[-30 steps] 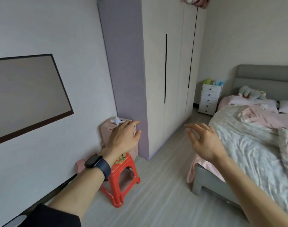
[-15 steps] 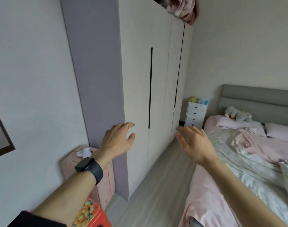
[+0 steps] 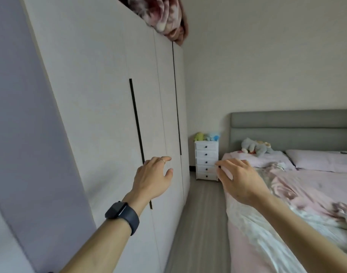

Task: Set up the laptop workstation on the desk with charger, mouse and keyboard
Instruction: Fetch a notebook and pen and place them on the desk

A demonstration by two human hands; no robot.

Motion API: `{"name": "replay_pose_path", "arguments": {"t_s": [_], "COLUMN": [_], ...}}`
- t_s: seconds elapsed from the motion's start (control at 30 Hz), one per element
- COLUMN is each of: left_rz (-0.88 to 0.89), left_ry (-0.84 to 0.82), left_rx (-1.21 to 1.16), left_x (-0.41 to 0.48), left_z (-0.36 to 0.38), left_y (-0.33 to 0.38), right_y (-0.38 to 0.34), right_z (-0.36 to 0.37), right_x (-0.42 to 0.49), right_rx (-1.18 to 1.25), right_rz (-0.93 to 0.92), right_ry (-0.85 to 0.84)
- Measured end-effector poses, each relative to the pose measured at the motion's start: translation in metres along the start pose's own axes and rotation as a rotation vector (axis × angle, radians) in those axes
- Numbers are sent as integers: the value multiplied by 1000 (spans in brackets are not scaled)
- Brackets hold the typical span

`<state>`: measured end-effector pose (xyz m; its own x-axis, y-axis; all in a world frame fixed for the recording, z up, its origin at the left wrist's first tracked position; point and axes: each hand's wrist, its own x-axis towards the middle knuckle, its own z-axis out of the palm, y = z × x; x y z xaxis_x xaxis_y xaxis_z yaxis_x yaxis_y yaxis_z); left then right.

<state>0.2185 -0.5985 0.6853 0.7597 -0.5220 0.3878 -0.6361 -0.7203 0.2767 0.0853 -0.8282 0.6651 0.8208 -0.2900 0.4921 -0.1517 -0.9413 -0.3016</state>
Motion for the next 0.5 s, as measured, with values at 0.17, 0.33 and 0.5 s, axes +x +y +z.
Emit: {"name": "replay_pose_path", "arguments": {"t_s": [0.17, 0.33, 0.5], "left_rz": [24, -15, -43], "left_ry": [28, 30, 3], "left_rx": [-29, -73, -82], "left_x": [133, 257, 372], "left_z": [53, 110, 167], "left_y": [-15, -40, -68], "right_y": [55, 121, 176], "right_z": [53, 105, 161], "right_x": [118, 237, 337], "right_rx": [10, 15, -11], "right_rz": [11, 72, 75], "right_ry": [22, -11, -53]}}
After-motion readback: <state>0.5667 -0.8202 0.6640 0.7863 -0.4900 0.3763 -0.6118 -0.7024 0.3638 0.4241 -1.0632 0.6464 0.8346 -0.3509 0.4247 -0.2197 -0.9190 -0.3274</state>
